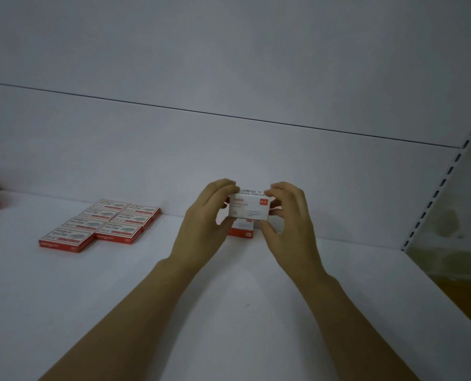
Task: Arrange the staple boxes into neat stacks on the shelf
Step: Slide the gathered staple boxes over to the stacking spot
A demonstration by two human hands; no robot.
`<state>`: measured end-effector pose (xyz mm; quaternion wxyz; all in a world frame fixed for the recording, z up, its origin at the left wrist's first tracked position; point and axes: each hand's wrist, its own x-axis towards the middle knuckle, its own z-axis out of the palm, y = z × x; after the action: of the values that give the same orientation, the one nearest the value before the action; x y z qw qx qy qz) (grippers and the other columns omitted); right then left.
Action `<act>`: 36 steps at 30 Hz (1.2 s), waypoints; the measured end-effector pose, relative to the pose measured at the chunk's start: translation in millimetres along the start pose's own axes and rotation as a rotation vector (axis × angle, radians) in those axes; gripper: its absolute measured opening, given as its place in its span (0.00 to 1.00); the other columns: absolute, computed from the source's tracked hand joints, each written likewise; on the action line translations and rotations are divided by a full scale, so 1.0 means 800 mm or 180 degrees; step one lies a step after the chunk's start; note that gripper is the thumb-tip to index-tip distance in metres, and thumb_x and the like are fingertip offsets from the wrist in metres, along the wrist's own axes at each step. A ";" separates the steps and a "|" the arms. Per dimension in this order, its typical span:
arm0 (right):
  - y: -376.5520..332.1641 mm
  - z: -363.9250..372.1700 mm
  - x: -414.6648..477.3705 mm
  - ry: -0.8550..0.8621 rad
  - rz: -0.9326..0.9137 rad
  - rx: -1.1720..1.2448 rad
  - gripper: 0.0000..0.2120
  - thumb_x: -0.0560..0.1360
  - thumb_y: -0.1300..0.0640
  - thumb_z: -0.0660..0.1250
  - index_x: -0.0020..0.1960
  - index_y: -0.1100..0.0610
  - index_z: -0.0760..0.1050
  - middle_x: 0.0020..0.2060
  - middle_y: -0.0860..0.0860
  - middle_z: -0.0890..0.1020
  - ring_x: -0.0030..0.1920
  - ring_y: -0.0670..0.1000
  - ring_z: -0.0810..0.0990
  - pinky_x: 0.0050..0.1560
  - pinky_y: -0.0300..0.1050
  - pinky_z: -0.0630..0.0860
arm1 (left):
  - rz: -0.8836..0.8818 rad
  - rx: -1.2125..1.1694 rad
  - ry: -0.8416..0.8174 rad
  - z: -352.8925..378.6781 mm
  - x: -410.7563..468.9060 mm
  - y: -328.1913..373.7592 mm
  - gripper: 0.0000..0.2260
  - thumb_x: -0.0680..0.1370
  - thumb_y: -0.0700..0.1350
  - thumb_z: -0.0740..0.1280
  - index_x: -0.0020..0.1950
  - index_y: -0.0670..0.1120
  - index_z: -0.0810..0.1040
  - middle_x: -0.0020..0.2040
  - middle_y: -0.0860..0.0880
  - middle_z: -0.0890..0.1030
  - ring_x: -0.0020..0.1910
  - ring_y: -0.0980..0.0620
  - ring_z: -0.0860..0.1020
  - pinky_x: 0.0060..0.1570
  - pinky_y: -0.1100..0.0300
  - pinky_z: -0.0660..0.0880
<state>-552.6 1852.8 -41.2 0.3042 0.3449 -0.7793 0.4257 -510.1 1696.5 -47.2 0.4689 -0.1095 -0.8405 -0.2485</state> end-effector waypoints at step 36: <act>0.006 -0.010 -0.002 -0.0498 0.0902 0.0499 0.21 0.70 0.67 0.72 0.61 0.55 0.71 0.58 0.51 0.77 0.47 0.41 0.77 0.43 0.26 0.76 | -0.1209 -0.0848 -0.0569 -0.007 0.000 0.001 0.23 0.68 0.38 0.76 0.61 0.48 0.76 0.56 0.53 0.79 0.46 0.61 0.77 0.48 0.74 0.75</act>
<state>-554.2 1862.3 -41.2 0.1518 0.2864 -0.8058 0.4956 -505.6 1694.7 -44.9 0.3190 -0.0319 -0.8440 -0.4301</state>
